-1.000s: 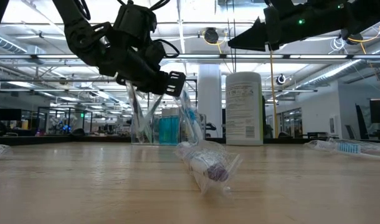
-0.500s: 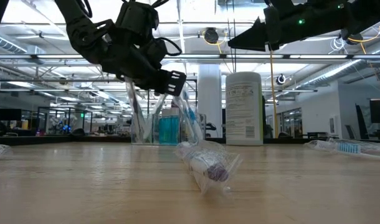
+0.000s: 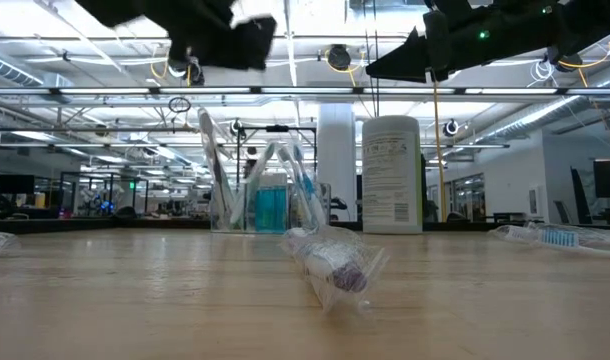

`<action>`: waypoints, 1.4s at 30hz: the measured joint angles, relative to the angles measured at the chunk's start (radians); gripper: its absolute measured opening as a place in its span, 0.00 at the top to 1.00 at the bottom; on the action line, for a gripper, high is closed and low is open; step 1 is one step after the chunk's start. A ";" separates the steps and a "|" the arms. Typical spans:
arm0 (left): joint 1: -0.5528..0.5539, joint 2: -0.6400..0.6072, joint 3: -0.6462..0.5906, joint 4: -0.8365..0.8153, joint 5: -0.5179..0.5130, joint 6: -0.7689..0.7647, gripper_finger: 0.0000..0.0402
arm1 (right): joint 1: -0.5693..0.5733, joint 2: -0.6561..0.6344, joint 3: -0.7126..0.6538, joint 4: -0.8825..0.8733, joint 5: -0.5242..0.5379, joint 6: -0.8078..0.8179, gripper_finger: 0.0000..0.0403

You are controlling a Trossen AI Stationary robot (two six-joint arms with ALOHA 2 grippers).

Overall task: Pick & Place toothbrushing station
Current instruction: Put the mouthwash bottle in the middle compartment of the transparent organizer

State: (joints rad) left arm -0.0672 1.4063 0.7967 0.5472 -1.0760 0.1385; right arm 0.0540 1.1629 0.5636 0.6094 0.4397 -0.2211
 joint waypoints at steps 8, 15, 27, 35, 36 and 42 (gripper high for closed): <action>-0.140 -0.197 0.000 -0.517 0.265 -0.378 0.56 | 0.001 0.002 0.000 0.000 -0.007 0.031 0.57; -0.230 -0.224 0.000 -0.786 0.529 -0.714 0.56 | 0.001 0.043 0.002 0.044 -0.105 0.070 0.55; -0.289 -0.220 0.000 -0.816 0.624 -0.689 0.56 | 0.190 0.099 0.143 -0.057 -0.095 0.113 0.48; -0.252 -0.243 0.000 -0.806 0.622 -0.611 0.56 | 0.365 0.272 0.358 -0.354 -0.080 0.257 0.48; -0.245 -0.243 0.000 -0.806 0.622 -0.611 0.56 | 0.384 0.298 0.386 -0.427 -0.088 0.280 0.48; -0.216 -0.242 0.000 -0.806 0.622 -0.611 0.56 | 0.480 0.376 0.541 -0.777 -0.120 0.598 0.48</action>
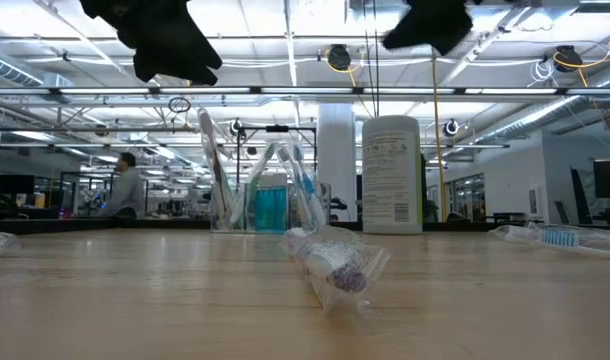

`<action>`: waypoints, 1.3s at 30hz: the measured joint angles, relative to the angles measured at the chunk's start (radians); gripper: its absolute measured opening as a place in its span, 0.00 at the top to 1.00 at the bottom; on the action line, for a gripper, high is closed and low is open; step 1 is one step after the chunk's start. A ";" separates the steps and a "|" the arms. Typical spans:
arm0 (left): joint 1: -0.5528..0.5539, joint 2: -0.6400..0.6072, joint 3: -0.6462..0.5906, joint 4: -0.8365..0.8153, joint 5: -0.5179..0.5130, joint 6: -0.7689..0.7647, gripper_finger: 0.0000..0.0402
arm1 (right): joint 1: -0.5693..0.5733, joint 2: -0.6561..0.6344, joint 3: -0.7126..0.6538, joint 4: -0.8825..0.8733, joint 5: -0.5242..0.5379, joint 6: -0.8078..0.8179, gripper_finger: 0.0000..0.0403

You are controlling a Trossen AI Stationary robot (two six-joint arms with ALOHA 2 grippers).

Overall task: Pick & Place toothbrushing station
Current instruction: Put the mouthwash bottle in the middle compartment of the transparent organizer

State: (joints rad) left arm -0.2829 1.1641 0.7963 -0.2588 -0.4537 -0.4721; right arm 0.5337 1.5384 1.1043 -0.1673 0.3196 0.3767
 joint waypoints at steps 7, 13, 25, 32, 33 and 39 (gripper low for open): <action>0.038 0.000 0.000 0.000 -0.001 0.007 0.56 | 0.068 -0.009 0.018 -0.246 -0.194 0.702 0.48; 0.041 0.000 0.000 -0.011 0.009 0.037 0.56 | 0.143 -0.004 -0.020 -0.321 -0.437 1.268 0.48; 0.032 0.000 0.000 -0.038 0.009 0.041 0.56 | 0.271 -0.005 -0.163 -0.280 -0.402 1.839 0.48; 0.038 0.000 0.000 -0.036 0.009 0.045 0.56 | 0.284 -0.005 -0.274 -0.123 -0.397 1.895 0.48; 0.039 0.000 0.000 -0.036 0.009 0.045 0.56 | 0.282 -0.005 -0.288 -0.113 -0.396 1.895 0.48; 0.039 0.000 0.000 -0.030 0.008 0.050 0.56 | 0.278 -0.005 -0.347 -0.011 -0.395 1.895 0.48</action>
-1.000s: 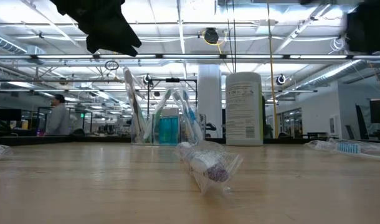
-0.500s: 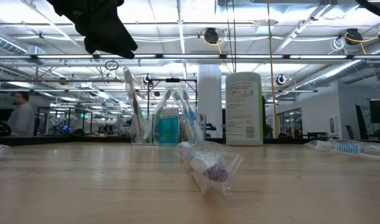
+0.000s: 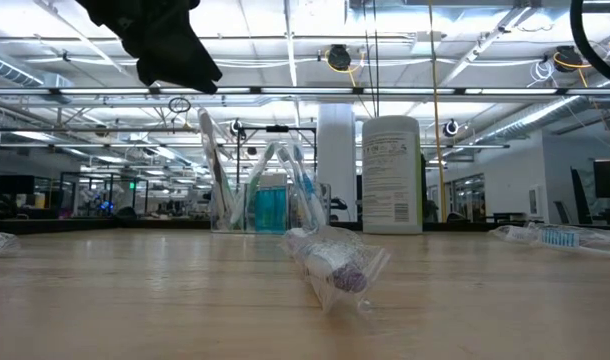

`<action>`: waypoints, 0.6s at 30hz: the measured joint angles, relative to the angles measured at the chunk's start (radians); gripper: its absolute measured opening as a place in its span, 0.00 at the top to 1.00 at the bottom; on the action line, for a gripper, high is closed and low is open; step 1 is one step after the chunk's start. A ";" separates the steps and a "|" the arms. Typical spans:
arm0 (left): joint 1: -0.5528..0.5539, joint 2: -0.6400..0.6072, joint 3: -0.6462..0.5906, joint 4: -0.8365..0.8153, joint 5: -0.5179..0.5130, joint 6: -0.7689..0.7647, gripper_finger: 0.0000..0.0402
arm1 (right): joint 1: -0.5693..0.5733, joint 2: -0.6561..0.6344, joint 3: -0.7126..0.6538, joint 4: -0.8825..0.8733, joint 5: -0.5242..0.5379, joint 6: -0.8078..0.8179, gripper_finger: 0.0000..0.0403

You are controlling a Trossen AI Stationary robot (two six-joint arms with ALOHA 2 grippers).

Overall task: Pick & Place toothbrushing station
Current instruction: Put the mouthwash bottle in the middle compartment of the transparent organizer

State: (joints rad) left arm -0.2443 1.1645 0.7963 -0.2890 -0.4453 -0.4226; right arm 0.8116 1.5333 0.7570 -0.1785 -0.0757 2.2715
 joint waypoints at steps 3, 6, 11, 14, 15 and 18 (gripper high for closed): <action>0.002 0.000 0.000 0.010 0.000 0.005 0.56 | 0.000 0.000 -0.016 0.026 -0.001 0.000 0.48; 0.011 0.000 0.000 0.012 0.000 0.024 0.56 | 0.000 0.000 -0.019 0.042 -0.003 0.000 0.48; 0.032 0.000 0.000 0.011 -0.001 0.026 0.56 | 0.000 0.000 -0.019 0.041 -0.001 0.011 0.48; 0.043 0.000 0.000 0.010 -0.001 0.020 0.56 | 0.002 0.000 -0.019 0.041 0.001 0.013 0.50; 0.045 0.000 0.000 0.010 -0.001 0.017 0.56 | 0.002 0.000 -0.019 0.040 0.007 0.013 0.51; 0.051 0.000 0.000 0.001 -0.001 0.001 0.56 | 0.002 0.010 -0.019 0.048 0.038 0.014 0.53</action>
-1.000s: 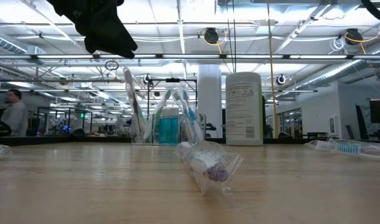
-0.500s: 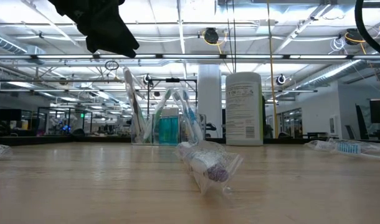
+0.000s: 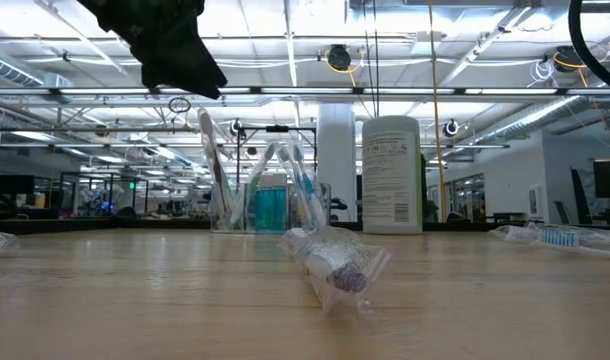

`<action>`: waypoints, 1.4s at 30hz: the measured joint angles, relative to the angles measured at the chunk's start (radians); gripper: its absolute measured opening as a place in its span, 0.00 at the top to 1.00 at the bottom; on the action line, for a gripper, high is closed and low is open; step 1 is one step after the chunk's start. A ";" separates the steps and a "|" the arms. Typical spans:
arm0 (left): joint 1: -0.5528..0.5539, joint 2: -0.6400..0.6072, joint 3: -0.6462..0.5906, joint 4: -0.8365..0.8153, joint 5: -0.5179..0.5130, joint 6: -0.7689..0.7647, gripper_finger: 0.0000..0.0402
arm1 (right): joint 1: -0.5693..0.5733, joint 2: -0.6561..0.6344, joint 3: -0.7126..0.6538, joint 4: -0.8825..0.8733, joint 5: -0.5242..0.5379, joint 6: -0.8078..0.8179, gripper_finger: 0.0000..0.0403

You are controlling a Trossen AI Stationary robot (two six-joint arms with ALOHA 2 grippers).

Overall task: Pick & Place toothbrushing station
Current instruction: Put the mouthwash bottle in the middle compartment of the transparent organizer

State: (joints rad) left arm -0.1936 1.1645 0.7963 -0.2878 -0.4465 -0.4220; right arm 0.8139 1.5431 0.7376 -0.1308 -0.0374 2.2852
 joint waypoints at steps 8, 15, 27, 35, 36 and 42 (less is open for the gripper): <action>0.004 0.000 0.000 -0.001 0.000 -0.002 0.56 | 0.011 0.075 0.003 0.146 -0.016 -0.003 0.57; 0.003 0.000 0.000 0.000 0.000 -0.002 0.56 | 0.012 0.104 0.004 0.149 -0.012 -0.027 0.67; 0.003 0.000 0.000 0.001 0.000 -0.001 0.56 | 0.015 0.107 0.002 0.169 0.113 -0.166 0.69; 0.003 0.000 0.000 0.001 0.000 -0.001 0.56 | -0.004 0.108 0.001 0.165 0.303 -0.319 0.74; 0.003 0.000 0.000 0.001 0.000 -0.001 0.56 | -0.012 0.108 0.001 0.166 0.329 -0.341 0.74; 0.003 0.000 0.000 0.001 0.000 -0.001 0.56 | -0.080 0.109 0.000 0.163 0.421 -0.529 0.74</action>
State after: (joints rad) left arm -0.1902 1.1646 0.7959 -0.2870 -0.4465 -0.4232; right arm 0.7341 1.6520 0.7372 0.0321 0.3837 1.7563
